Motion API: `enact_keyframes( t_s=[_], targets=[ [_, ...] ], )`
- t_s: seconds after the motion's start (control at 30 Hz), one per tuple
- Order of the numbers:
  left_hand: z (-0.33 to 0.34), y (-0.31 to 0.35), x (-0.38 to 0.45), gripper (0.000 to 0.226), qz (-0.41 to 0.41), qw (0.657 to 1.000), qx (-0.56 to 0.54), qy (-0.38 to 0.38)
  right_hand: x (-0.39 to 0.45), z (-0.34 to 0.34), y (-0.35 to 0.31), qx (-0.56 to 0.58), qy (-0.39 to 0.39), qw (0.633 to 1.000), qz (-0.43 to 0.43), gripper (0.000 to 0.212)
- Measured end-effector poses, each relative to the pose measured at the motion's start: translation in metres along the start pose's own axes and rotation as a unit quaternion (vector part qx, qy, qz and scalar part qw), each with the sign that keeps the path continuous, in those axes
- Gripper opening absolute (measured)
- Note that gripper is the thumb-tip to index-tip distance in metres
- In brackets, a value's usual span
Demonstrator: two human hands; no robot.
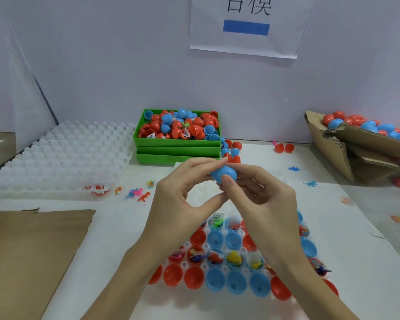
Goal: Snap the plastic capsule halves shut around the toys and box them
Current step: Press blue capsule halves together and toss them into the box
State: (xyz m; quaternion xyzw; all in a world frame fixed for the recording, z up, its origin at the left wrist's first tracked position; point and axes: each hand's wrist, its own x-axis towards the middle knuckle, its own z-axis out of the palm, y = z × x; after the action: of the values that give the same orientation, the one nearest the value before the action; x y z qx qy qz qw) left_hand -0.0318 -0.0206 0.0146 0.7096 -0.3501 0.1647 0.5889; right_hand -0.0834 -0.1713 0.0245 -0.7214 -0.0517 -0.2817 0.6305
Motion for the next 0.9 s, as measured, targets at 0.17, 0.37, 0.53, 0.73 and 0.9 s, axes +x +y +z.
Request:
enact_keyframes(
  t_s=[0.17,0.37,0.53,0.73,0.9],
  targets=[
    [0.011,0.000,-0.007,0.041,0.057,0.982,0.157,0.093,-0.003,0.003,0.001,0.065,-0.021,0.993,0.098,0.017],
    [0.013,0.003,-0.008,0.048,0.059,0.983,0.146,0.096,0.006,-0.002,0.002,0.259,-0.064,0.926,0.267,0.031],
    [0.017,0.004,-0.011,0.046,0.059,0.977,0.163,0.123,0.003,-0.001,0.003,0.270,-0.068,0.921,0.272,0.027],
    [0.017,0.000,-0.011,0.053,0.052,0.979,0.173,0.098,-0.006,0.002,-0.002,0.138,-0.026,0.975,0.171,0.023],
    [0.011,0.003,-0.006,0.050,-0.009,0.995,0.072,0.074,0.002,0.000,-0.005,0.244,-0.075,0.946,0.201,0.023]
  ],
)
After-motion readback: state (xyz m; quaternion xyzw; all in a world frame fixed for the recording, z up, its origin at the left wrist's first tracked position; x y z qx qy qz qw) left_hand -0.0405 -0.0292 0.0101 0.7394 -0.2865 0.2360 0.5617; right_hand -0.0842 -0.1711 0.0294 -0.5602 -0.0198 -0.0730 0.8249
